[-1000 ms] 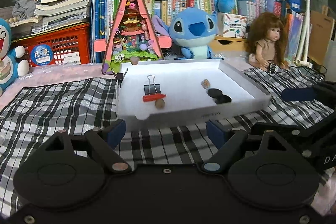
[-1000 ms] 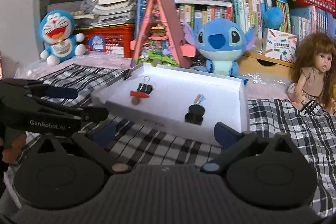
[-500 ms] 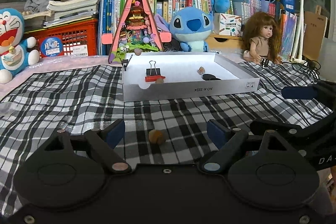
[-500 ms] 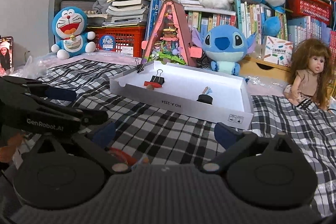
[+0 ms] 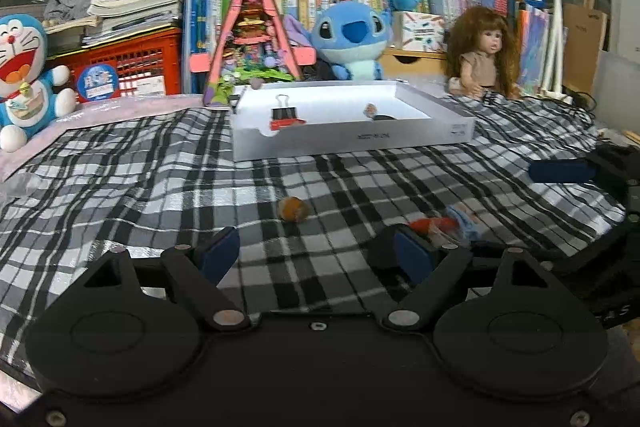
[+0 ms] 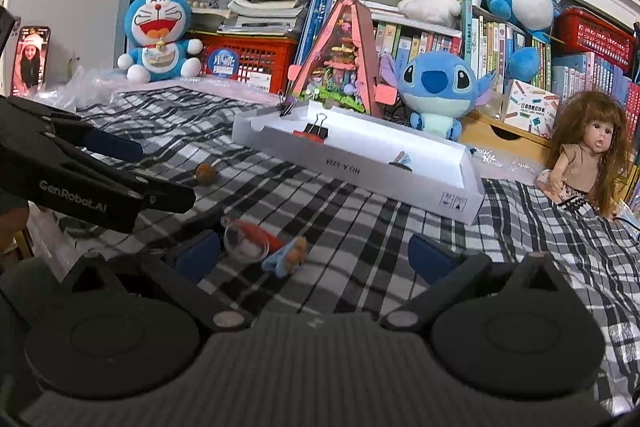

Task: Organize rigid objects
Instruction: 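Move both open tools back from the box toward the remaining objects, then grasp a black puck with the left tool while the right tool grasps the clear plastic capsule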

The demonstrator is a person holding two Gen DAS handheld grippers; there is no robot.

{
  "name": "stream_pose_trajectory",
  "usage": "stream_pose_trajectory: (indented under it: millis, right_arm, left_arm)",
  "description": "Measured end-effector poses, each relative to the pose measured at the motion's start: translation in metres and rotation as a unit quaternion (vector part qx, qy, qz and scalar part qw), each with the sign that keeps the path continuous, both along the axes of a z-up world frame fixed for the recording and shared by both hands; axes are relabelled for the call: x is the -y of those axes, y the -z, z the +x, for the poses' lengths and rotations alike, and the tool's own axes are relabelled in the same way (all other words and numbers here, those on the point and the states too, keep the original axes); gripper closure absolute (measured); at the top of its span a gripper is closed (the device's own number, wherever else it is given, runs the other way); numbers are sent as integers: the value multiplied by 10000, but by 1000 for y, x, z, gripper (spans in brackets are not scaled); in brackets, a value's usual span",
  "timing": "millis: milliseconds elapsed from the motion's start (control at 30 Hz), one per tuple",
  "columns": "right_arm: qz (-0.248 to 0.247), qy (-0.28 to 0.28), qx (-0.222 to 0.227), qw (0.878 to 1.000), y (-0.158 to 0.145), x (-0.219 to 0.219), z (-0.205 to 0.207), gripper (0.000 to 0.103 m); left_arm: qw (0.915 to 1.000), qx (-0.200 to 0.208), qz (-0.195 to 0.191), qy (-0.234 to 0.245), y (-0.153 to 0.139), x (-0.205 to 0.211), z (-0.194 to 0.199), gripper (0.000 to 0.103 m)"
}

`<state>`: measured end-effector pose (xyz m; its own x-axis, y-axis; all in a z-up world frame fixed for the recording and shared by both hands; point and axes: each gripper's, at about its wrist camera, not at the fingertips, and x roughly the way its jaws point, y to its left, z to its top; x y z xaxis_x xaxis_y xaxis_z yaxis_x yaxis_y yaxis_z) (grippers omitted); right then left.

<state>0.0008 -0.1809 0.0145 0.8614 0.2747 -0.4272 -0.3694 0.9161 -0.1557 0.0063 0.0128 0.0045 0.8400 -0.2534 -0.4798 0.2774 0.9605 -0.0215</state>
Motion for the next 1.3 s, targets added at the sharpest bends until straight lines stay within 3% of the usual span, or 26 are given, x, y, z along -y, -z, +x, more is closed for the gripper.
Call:
stream_pose_trajectory:
  millis: [267, 467, 533, 567, 1067, 1167, 1300]
  right_arm:
    - [100, -59, -171, 9998, 4, 1, -2, 0]
    - [203, -100, -312, 9993, 7, 2, -3, 0]
    - [230, -132, -357, 9990, 8, 2, -4, 0]
    - [244, -146, -370, 9989, 8, 2, -4, 1]
    - [374, -153, -501, 9979, 8, -4, 0, 13]
    - [468, -191, -517, 9974, 6, -4, -1, 27]
    - [612, -355, -550, 9960, 2, -7, -4, 31]
  left_arm:
    - [9981, -119, -101, 590, 0, 19, -4, 52]
    - [9970, -301, -362, 616, 5, 25, 7, 68]
    - [9968, -309, -417, 610, 4, 25, 9, 82]
    - [9972, -276, -391, 581, 3, 25, 9, 85]
    - [9994, -247, -164, 192, 4, 12, 16, 85]
    - [9996, -263, -51, 0, 6, 11, 18, 84]
    - [9996, -237, -19, -153, 8, 6, 18, 84]
